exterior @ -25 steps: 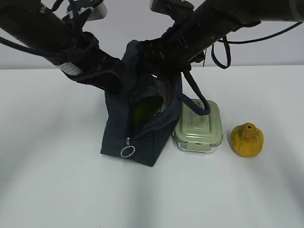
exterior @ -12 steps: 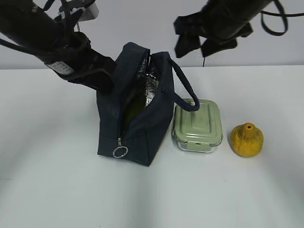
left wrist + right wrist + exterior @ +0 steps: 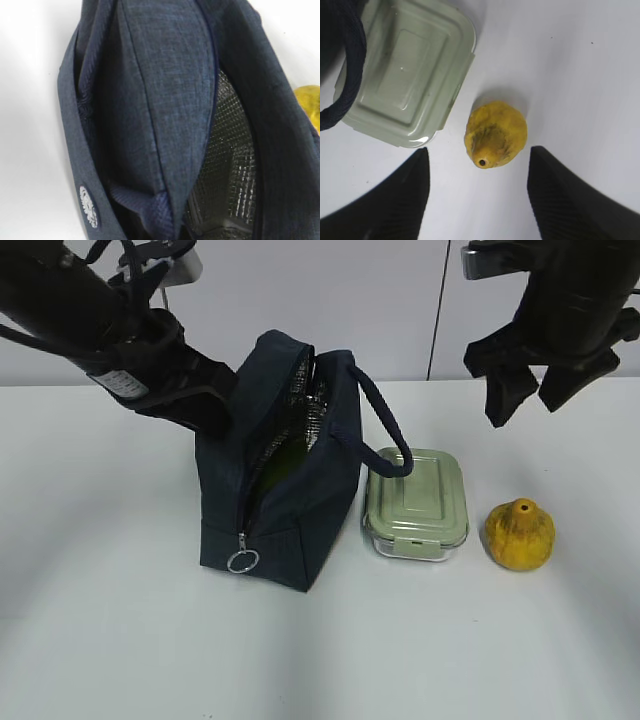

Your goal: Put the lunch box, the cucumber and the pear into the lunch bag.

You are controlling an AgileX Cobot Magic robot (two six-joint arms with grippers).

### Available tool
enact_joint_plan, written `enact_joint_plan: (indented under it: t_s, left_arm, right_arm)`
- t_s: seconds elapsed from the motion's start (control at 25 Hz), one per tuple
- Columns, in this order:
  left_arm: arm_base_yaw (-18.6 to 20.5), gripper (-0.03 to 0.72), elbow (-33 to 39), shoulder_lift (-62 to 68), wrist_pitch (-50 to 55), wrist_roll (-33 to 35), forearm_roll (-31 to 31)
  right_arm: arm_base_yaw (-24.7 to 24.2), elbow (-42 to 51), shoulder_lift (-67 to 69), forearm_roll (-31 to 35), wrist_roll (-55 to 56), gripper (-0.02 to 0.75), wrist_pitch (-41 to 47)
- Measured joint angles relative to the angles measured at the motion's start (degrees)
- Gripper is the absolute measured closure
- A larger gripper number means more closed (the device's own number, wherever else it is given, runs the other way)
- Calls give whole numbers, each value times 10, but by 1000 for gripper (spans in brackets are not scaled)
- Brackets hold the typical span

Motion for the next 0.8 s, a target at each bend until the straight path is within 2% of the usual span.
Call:
enact_joint_plan:
  t_s: [0.2, 0.4, 0.56, 0.8]
  left_arm:
    - [0, 685, 0, 0, 0, 0, 0]
    - [0, 685, 0, 0, 0, 0, 0]
    - [0, 685, 0, 0, 1, 0, 0]
    - [0, 685, 0, 0, 1, 0, 0]
  right_arm:
    - [0, 25, 18, -11, 1, 265, 1]
    - [0, 96, 22, -17, 8, 266, 0]
    - [0, 139, 22, -17, 11, 267, -38]
    - [0, 147, 22, -17, 12, 268, -93]
